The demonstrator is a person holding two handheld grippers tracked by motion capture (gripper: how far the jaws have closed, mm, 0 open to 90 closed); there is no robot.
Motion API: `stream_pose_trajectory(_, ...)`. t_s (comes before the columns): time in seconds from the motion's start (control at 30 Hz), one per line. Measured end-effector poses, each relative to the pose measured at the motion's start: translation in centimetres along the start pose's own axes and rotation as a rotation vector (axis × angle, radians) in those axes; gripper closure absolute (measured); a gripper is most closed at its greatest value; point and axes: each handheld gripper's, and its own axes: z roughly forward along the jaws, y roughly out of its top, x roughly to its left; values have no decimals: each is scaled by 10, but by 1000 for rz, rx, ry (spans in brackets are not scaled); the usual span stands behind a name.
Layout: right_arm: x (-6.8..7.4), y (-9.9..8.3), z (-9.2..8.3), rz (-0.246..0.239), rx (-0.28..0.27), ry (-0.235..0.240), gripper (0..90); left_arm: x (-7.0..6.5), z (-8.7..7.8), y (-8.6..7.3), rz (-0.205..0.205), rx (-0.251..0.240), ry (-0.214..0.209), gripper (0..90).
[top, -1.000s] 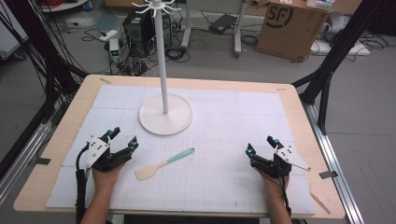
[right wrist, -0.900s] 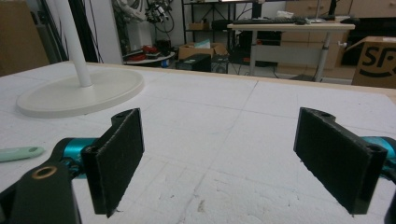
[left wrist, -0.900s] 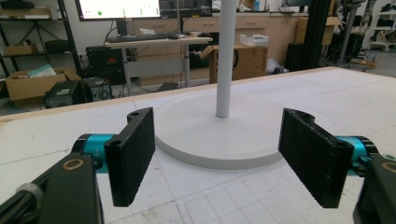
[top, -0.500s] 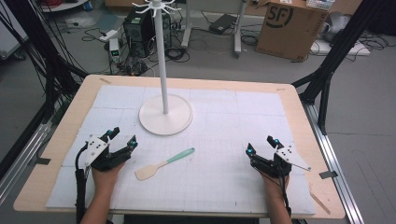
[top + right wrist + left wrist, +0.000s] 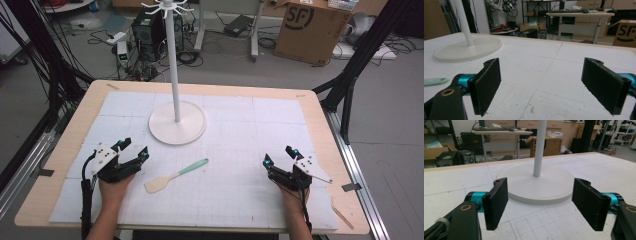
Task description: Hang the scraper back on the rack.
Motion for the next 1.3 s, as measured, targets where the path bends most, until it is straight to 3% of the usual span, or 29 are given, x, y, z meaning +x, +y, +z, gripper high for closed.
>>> stream_pose_trajectory(0.27, 0, 0, 0, 5, -1, 5, 153, 0, 1, 0, 5, 1, -4, 297)
stream_pose_trajectory(0.63, 0, 0, 0, -2, 4, 4, 153, -3, 1, 1, 28, 7, -59, 298)
stream_pose_trajectory(0.93, 0, 0, 0, 0, 3, 0, 153, -2, 1, 1, 29, 4, -64, 312)
stream_pose_trajectory(1.1, -1, 0, 1, -1, -5, 9, 154, -1, 1, 1, 13, -6, -92, 317)
stream_pose_trajectory(1.3, 0, 0, 1, -4, 0, 9, 153, -3, 2, 2, 23, -13, -164, 316)
